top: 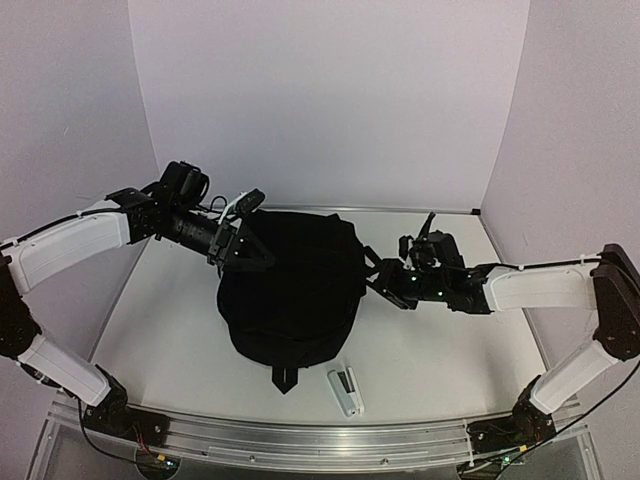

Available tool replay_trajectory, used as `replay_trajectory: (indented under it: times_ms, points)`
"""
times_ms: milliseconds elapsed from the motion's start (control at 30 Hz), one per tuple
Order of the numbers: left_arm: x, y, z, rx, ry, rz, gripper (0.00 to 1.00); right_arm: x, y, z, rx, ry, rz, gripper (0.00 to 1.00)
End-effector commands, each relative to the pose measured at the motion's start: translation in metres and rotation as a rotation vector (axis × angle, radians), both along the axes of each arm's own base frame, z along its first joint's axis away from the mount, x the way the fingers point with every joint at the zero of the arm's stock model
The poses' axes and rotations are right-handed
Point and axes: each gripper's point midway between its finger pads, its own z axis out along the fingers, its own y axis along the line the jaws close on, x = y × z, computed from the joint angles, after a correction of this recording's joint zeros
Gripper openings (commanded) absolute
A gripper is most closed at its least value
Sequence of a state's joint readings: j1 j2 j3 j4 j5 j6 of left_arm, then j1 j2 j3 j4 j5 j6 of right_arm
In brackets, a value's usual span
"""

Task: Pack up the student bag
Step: Zip the student bag at the center of the board.

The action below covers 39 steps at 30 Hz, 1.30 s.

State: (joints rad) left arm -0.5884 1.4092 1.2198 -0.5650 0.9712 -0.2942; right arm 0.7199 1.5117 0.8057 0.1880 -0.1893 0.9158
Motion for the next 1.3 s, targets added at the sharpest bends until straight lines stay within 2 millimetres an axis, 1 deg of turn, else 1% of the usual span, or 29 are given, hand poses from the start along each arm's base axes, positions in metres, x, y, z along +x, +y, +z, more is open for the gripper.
replay_trajectory:
  times_ms: [0,33,67,133,267,367,400,500,567,600,667,733,767,867,967,1033,1133,1200,1267]
  points:
    - [-0.025,0.0,0.06,-0.163,-0.055,-0.115,0.78,-0.018,0.003,0.023,0.07,0.003,0.01,0.52]
    - [-0.023,0.0,0.063,-0.161,-0.072,-0.103,0.8,-0.02,0.003,0.025,0.072,0.003,0.007,0.51]
    - [-0.014,0.001,0.062,-0.134,-0.101,-0.054,0.82,-0.024,0.006,0.026,0.075,0.006,0.01,0.49]
    - [0.007,0.002,0.053,-0.067,-0.124,0.045,0.85,-0.028,0.013,0.028,0.072,0.004,0.01,0.47]
    - [0.049,0.008,0.016,0.099,-0.107,0.227,0.88,-0.026,0.018,0.021,0.043,0.017,-0.037,0.39]
    - [0.061,0.002,-0.001,0.089,-0.077,0.268,0.91,-0.019,0.021,0.017,0.039,0.026,-0.076,0.34]
    - [0.064,-0.001,-0.002,0.072,-0.075,0.274,0.92,-0.017,0.022,0.014,0.033,0.029,-0.083,0.32]
    - [0.074,0.001,-0.024,0.136,-0.068,0.331,0.93,-0.01,0.032,0.012,0.037,0.034,-0.087,0.29]
    - [0.074,0.001,-0.033,0.184,-0.089,0.343,0.95,-0.006,0.034,0.005,0.031,0.048,-0.1,0.28]
    - [0.07,-0.004,-0.035,0.192,-0.103,0.325,0.95,-0.005,0.034,0.0,0.025,0.056,-0.111,0.27]
    - [0.058,-0.018,-0.041,0.22,-0.148,0.286,0.96,-0.003,0.032,-0.007,0.016,0.067,-0.134,0.27]
    - [0.046,-0.037,-0.055,0.286,-0.191,0.241,0.96,-0.002,0.032,-0.014,0.007,0.078,-0.146,0.27]
    - [0.042,-0.043,-0.066,0.333,-0.202,0.227,0.96,-0.001,0.032,-0.017,0.004,0.083,-0.147,0.27]
    - [0.039,-0.057,-0.085,0.414,-0.249,0.217,0.96,0.003,0.031,-0.033,-0.027,0.093,-0.169,0.26]
    - [0.036,-0.067,-0.102,0.485,-0.302,0.21,0.96,0.003,0.028,-0.047,-0.053,0.109,-0.184,0.25]
    - [0.039,-0.07,-0.111,0.553,-0.35,0.227,0.96,0.003,0.026,-0.054,-0.066,0.116,-0.196,0.24]
    - [0.047,-0.064,-0.128,0.679,-0.417,0.27,0.96,0.003,0.023,-0.061,-0.082,0.125,-0.206,0.23]
    - [0.052,-0.06,-0.133,0.738,-0.463,0.3,0.96,0.002,0.021,-0.066,-0.09,0.13,-0.211,0.21]
    - [0.053,-0.059,-0.136,0.776,-0.498,0.311,0.93,0.002,0.018,-0.069,-0.097,0.134,-0.222,0.19]
